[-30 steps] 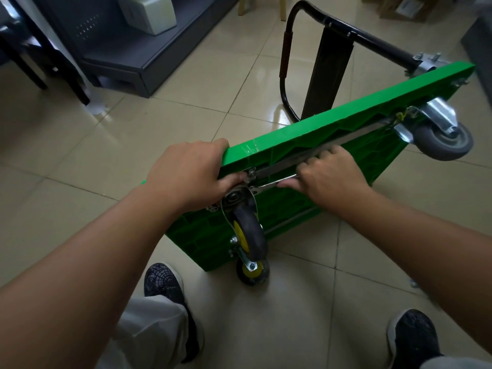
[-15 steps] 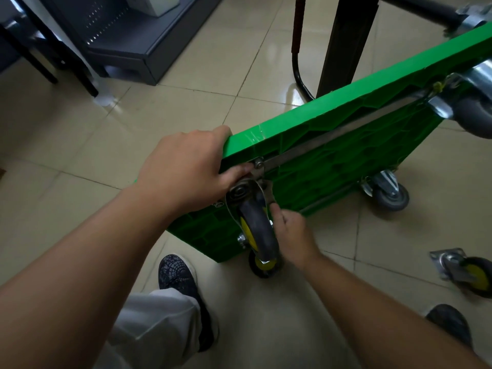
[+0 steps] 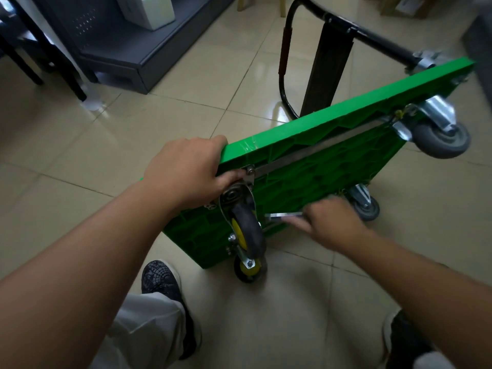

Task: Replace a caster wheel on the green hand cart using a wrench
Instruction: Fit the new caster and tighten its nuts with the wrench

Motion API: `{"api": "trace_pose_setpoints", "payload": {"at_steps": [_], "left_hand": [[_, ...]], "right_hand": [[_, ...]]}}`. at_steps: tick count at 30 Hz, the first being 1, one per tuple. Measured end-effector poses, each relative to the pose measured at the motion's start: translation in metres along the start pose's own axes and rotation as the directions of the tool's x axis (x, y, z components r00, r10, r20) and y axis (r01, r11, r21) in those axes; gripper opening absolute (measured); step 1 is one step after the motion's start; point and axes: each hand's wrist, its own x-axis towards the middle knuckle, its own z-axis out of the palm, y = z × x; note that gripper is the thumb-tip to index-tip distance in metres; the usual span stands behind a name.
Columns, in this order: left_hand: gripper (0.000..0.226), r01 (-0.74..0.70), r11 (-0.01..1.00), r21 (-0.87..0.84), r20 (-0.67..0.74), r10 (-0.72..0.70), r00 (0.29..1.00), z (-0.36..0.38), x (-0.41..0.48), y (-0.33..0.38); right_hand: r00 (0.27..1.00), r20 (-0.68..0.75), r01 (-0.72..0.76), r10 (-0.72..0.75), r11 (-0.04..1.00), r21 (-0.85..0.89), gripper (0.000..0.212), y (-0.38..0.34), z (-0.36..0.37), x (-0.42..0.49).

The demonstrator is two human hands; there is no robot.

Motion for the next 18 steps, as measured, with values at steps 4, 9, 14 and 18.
{"api": "trace_pose_setpoints", "payload": {"at_steps": [4, 9, 14, 18], "left_hand": [[0.049, -0.001, 1.0, -0.013, 0.002, 0.001, 1.0, 0.0, 0.0, 0.0], [0.05, 0.009, 1.0, -0.011, 0.007, -0.009, 1.0, -0.001, 0.001, 0.0], [0.049, 0.008, 1.0, -0.01, 0.026, -0.007, 1.0, -0.001, 0.001, 0.0], [0.049, 0.007, 1.0, -0.016, 0.024, -0.006, 1.0, -0.002, 0.001, 0.0]], "right_hand": [[0.97, -0.232, 0.045, -0.08, 0.987, -0.152, 0.082, 0.032, -0.059, 0.021], [0.918, -0.265, 0.196, -0.296, 0.918, -0.346, 0.079, 0.035, -0.082, 0.041], [0.894, -0.266, 0.242, -0.361, 0.888, -0.391, 0.076, 0.02, -0.083, 0.047], [0.891, -0.308, 0.19, -0.333, 0.891, -0.413, 0.074, 0.018, -0.076, 0.05]]}}
